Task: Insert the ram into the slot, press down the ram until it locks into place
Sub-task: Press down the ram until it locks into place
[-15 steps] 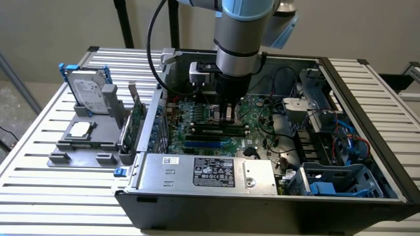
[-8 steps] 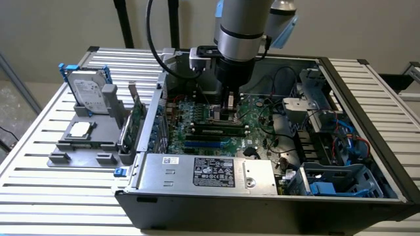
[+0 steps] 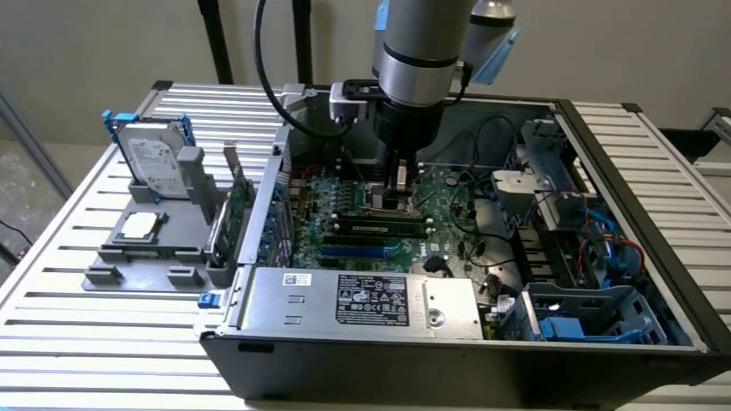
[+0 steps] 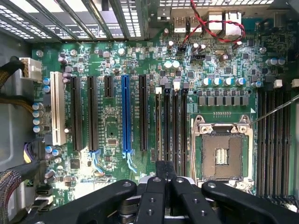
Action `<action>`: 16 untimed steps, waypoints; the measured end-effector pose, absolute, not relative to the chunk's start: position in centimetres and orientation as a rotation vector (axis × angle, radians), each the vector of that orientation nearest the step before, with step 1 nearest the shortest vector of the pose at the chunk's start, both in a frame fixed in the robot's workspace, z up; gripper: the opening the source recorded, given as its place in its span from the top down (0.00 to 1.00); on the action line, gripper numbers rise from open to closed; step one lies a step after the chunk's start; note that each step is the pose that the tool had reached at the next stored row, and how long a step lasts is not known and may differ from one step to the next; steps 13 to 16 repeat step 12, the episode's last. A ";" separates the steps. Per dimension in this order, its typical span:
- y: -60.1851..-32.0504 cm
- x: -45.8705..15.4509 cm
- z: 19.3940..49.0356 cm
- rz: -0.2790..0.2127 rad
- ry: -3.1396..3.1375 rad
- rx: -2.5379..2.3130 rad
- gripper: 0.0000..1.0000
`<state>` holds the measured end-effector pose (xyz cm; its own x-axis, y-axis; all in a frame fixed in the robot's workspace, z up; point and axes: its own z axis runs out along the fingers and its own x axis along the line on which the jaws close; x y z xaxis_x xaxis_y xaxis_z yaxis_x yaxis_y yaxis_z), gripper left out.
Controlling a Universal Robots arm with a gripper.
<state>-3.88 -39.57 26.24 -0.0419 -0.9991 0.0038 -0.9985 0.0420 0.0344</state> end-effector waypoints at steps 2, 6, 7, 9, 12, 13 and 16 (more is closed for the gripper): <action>-39.6 -3.9 26.2 -0.035 -2.248 2.156 0.89; -39.6 -3.9 26.2 -0.035 -2.248 2.156 0.89; -39.6 -3.9 26.2 -0.035 -2.248 2.156 0.89; -39.6 -3.9 26.2 -0.035 -2.248 2.156 0.89; -39.6 -3.9 26.2 -0.035 -2.248 2.156 0.89; -39.6 -3.9 26.2 -0.035 -2.248 2.156 0.89; -39.6 -3.9 26.2 -0.035 -2.248 2.156 0.89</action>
